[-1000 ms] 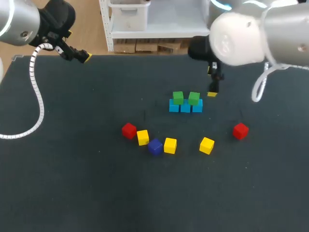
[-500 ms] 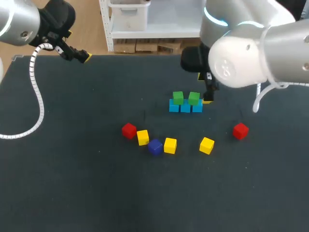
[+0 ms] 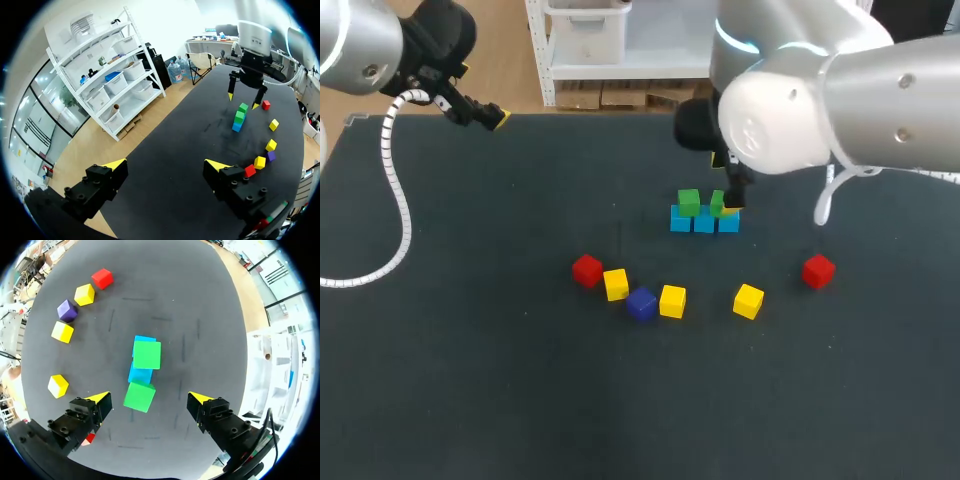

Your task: Place the blue cubes, place green cubes on the blue cubes, place the yellow cubes on the green cubes, then place the red cubes on the yellow cubes, and place purple cube on the red cubes.

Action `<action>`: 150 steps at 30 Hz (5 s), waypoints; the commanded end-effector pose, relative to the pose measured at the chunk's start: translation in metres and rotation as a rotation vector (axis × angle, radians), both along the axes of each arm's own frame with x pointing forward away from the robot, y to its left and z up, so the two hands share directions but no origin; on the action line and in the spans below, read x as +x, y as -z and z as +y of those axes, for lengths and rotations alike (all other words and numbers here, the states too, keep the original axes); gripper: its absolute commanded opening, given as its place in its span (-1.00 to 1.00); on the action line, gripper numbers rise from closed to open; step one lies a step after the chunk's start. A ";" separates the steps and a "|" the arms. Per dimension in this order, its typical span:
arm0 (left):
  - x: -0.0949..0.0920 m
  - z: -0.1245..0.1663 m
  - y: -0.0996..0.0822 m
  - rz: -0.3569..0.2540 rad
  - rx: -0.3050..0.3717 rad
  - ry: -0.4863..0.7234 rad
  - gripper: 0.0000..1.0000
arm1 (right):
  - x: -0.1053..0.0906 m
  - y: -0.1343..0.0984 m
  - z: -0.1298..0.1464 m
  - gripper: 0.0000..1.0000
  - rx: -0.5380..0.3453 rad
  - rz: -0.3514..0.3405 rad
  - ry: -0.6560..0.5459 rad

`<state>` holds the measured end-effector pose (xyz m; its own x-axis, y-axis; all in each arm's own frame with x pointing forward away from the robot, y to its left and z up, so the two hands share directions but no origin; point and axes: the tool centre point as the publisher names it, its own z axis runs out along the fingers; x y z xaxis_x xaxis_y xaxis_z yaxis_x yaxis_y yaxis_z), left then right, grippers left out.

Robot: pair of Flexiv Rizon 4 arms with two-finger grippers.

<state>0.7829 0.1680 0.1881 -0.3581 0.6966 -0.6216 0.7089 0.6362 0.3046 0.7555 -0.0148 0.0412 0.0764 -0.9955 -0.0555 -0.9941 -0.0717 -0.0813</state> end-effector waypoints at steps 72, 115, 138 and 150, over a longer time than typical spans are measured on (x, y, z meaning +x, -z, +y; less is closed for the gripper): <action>0.000 0.001 0.000 -0.001 -0.003 0.006 1.00 | 0.003 0.012 -0.003 1.00 -0.032 0.043 0.011; 0.000 0.001 0.000 -0.001 -0.003 0.006 1.00 | -0.134 -0.046 -0.046 1.00 0.116 0.024 0.366; 0.000 0.001 0.000 -0.001 -0.003 0.006 1.00 | -0.165 0.010 -0.030 1.00 0.052 0.070 0.397; 0.000 0.001 0.000 -0.001 -0.003 0.006 1.00 | -0.186 0.003 -0.012 1.00 0.085 0.078 0.285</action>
<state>0.7829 0.1681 0.1881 -0.3582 0.6966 -0.6216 0.7088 0.6363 0.3046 0.5751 -0.0260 0.0344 -0.2218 -0.9666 -0.1283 -0.9749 0.2225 0.0089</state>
